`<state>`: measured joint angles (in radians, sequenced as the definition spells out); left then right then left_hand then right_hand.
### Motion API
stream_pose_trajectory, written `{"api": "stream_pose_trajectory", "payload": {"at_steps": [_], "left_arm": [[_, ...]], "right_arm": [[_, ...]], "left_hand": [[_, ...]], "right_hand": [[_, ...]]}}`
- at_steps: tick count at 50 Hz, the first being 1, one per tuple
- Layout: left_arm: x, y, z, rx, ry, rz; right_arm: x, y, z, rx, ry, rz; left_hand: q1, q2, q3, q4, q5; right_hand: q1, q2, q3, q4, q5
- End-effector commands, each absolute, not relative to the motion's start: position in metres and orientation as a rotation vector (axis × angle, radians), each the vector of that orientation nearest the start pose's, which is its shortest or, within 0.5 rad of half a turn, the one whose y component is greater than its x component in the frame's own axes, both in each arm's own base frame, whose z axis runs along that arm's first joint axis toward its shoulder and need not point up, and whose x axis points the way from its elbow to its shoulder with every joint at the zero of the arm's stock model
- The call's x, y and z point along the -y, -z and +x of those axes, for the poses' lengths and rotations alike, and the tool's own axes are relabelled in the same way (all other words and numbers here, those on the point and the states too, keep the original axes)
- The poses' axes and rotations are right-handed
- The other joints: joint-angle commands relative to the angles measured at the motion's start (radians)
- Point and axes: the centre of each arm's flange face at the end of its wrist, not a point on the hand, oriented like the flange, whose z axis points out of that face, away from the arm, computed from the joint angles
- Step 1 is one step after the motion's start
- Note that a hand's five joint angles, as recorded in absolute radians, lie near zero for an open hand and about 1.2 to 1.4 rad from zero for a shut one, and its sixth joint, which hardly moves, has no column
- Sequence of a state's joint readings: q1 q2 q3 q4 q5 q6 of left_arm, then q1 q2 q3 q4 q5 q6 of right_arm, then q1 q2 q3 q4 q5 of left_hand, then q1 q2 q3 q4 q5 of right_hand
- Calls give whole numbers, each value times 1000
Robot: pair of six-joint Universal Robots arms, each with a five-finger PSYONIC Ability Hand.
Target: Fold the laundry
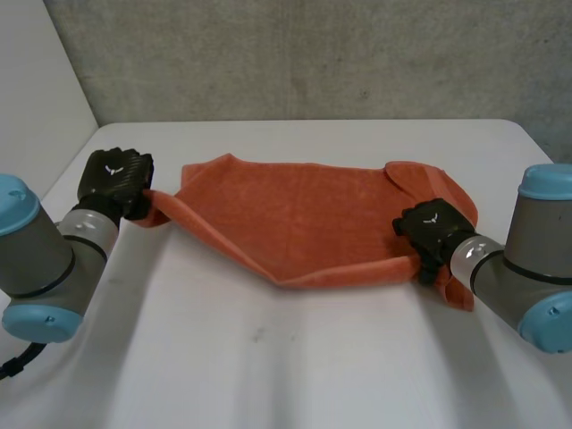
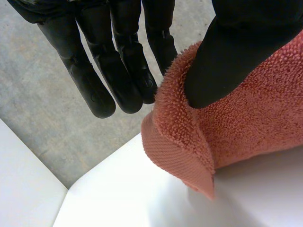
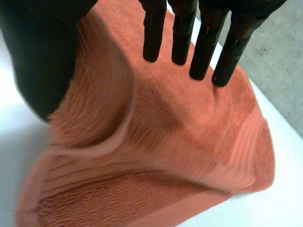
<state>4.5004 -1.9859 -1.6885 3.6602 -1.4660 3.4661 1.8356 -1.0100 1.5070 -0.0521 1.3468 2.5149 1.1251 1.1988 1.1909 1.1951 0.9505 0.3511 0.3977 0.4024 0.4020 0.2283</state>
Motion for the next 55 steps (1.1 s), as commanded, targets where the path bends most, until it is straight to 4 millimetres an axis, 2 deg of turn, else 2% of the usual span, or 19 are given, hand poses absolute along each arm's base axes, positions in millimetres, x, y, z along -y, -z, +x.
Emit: {"api": "stream_pose_trajectory", "payload": {"at_steps": [1, 4, 8, 17, 23, 30, 34, 43, 55], "left_arm": [[332, -182, -215, -2119, 2205, 700], [329, -181, -215, -2126, 2201, 702], [327, -182, -215, -2124, 2203, 702], [327, -183, -214, -2122, 2203, 697], [330, -188, -210, -2103, 2213, 668], [331, -190, -205, -2101, 2206, 652], [330, -189, -206, -2112, 2198, 658], [326, -186, -208, -2125, 2193, 678], [326, -186, -208, -2124, 2192, 676]], "right_arm": [[314, -143, 218, -2400, 1653, -955], [312, -149, 208, -2412, 1642, -782], [311, -149, 192, -2434, 1653, -653], [312, -147, 168, -2465, 1706, -537], [317, -144, 154, -2487, 1669, -369], [314, -141, 153, -2495, 1649, -365], [312, -140, 154, -2484, 1626, -366], [299, -135, 161, -2473, 1499, -413], [297, -134, 161, -2472, 1486, -410]], "left_hand": [[271, 197, 205, 201, 271], [271, 197, 205, 201, 271], [271, 197, 205, 201, 271], [271, 197, 205, 201, 271], [271, 197, 205, 201, 271], [271, 197, 205, 201, 271], [271, 197, 205, 201, 271], [271, 197, 205, 201, 271], [271, 197, 205, 201, 271]], "right_hand": [[21, -25, -30, -29, -30], [51, 4, -1, 0, -1], [144, 98, 93, 94, 93], [283, 236, 232, 232, 231], [280, 233, 229, 229, 228], [295, 248, 243, 244, 243], [403, 356, 352, 352, 351], [456, 409, 405, 405, 404], [535, 489, 484, 485, 484]]}}
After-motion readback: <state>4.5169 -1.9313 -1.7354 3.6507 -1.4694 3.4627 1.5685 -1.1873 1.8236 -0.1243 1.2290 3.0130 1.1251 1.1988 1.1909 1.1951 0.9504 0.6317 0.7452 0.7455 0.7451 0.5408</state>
